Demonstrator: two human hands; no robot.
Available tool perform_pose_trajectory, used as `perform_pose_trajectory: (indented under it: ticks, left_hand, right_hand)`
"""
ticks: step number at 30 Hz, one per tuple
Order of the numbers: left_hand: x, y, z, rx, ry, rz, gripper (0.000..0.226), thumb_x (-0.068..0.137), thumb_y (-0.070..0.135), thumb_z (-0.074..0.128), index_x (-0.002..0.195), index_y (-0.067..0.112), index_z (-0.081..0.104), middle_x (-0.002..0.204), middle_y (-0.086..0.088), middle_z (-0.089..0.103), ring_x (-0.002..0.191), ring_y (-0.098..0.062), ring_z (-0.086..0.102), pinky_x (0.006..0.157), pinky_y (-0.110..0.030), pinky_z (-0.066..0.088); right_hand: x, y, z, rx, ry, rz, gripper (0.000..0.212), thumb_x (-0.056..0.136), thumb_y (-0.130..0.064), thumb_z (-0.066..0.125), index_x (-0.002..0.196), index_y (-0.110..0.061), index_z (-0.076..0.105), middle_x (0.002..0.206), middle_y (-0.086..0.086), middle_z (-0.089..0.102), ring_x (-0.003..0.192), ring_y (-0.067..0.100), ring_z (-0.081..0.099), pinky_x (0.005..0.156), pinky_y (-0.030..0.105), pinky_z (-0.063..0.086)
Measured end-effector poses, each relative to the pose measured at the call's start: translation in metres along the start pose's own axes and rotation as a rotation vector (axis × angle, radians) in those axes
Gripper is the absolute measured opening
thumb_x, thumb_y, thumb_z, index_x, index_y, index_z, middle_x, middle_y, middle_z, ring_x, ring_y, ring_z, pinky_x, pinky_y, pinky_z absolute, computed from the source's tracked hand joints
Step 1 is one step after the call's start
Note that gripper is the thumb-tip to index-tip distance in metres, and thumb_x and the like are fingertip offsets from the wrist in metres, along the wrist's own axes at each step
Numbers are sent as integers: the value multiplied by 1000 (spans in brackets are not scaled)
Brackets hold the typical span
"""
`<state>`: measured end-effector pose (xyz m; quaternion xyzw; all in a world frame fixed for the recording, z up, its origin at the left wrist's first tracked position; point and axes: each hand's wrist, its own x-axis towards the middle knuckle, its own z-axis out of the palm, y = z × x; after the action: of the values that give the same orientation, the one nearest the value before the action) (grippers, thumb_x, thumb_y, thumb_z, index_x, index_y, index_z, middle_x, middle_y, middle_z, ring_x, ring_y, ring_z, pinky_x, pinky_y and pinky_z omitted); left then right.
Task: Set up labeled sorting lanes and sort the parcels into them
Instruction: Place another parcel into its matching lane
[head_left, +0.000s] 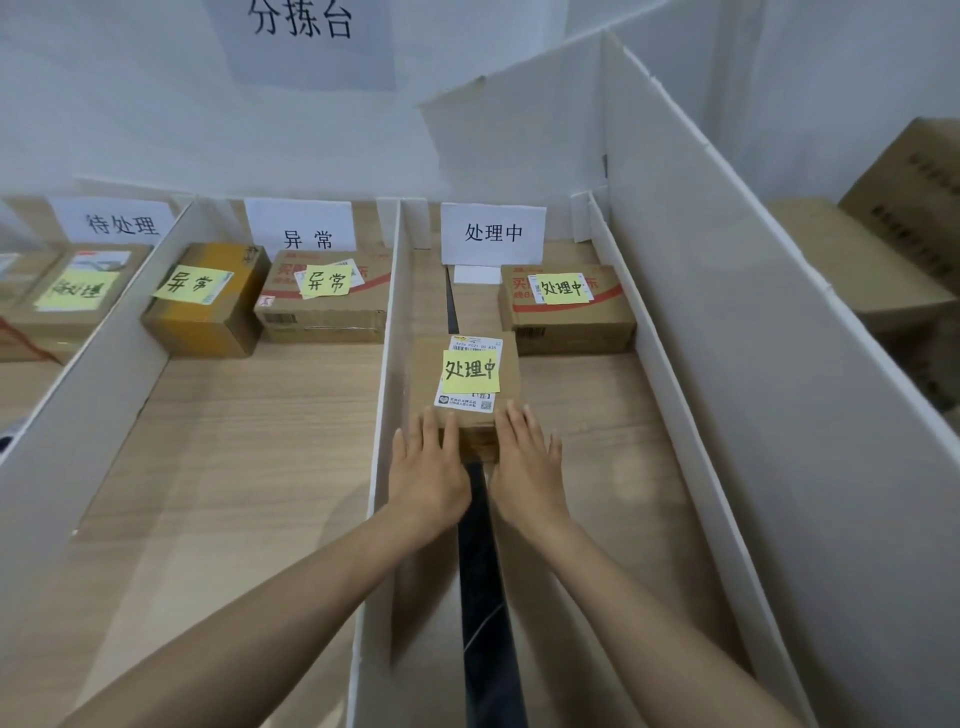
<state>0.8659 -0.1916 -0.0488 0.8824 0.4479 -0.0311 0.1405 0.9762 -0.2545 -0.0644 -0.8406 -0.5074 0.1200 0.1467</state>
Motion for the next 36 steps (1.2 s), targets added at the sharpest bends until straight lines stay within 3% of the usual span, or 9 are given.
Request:
perform_pose_trajectory:
  ticks: [12,36]
  left_hand:
    - [52,2,-14,275,-114,-54,70,98,32,32,150,9,-9,155,-25,-13,145,-37,-9,118,-46,-1]
    - [176,-15,-32,286,-109,-47,68,96,26,29,151,13,-7,157,-21,-12,145,-34,-11,116,-51,-5]
  right_hand:
    - [53,1,-9,-109,-153,-64,79,93,-13,51,153,-16,-1,161,5,-9,148,23,-11,116,54,9]
    - [173,-2,-18,-336,-174,-88,70,96,-13,39,153,-8,-3,161,12,-8,148,28,-9,116,59,0]
